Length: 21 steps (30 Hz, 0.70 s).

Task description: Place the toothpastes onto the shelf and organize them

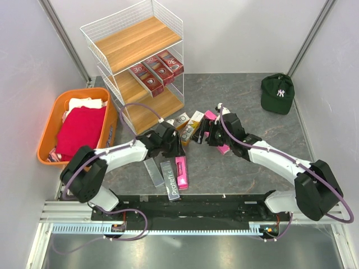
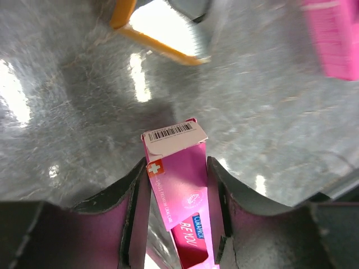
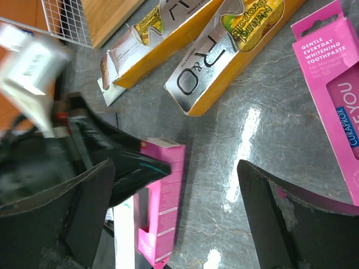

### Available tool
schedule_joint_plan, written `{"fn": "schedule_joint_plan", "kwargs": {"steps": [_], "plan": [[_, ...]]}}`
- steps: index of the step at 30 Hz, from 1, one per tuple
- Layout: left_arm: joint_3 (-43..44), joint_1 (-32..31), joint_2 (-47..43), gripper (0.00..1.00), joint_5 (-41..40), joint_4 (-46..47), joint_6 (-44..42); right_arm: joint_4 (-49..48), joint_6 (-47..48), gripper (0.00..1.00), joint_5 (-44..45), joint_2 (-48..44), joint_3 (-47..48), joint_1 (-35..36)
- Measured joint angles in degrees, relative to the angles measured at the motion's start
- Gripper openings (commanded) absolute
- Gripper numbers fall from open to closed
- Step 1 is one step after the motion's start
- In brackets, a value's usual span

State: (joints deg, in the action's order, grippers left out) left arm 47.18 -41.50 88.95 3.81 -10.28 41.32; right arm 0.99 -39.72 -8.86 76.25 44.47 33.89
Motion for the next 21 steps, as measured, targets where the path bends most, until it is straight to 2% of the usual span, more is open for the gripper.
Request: {"fn": "schedule_joint_plan", "kwargs": {"steps": [6, 12, 16, 21], "plan": [[-1.53, 0.72, -11.17, 0.32, -0.66, 0.74, 0.02, 0.92, 1.03, 0.98, 0.37, -1.31, 0.02, 0.00], [-6.34, 5.64, -20.39, 0.31, -0.09, 3.26, 1.36, 1.03, 2.25, 0.98, 1.92, -4.39, 0.02, 0.76], [-12.87, 9.60, -26.53, 0.29, 1.20, 5.53, 4.37, 1.25, 3.54, 0.98, 6.29, -6.51, 0.20, 5.92], [-21.70, 19.06, -33.79, 0.29, 5.62, 11.41, 10.80, 1.07, 4.20, 0.98, 12.26, -7.10, 0.59, 15.78]]}}
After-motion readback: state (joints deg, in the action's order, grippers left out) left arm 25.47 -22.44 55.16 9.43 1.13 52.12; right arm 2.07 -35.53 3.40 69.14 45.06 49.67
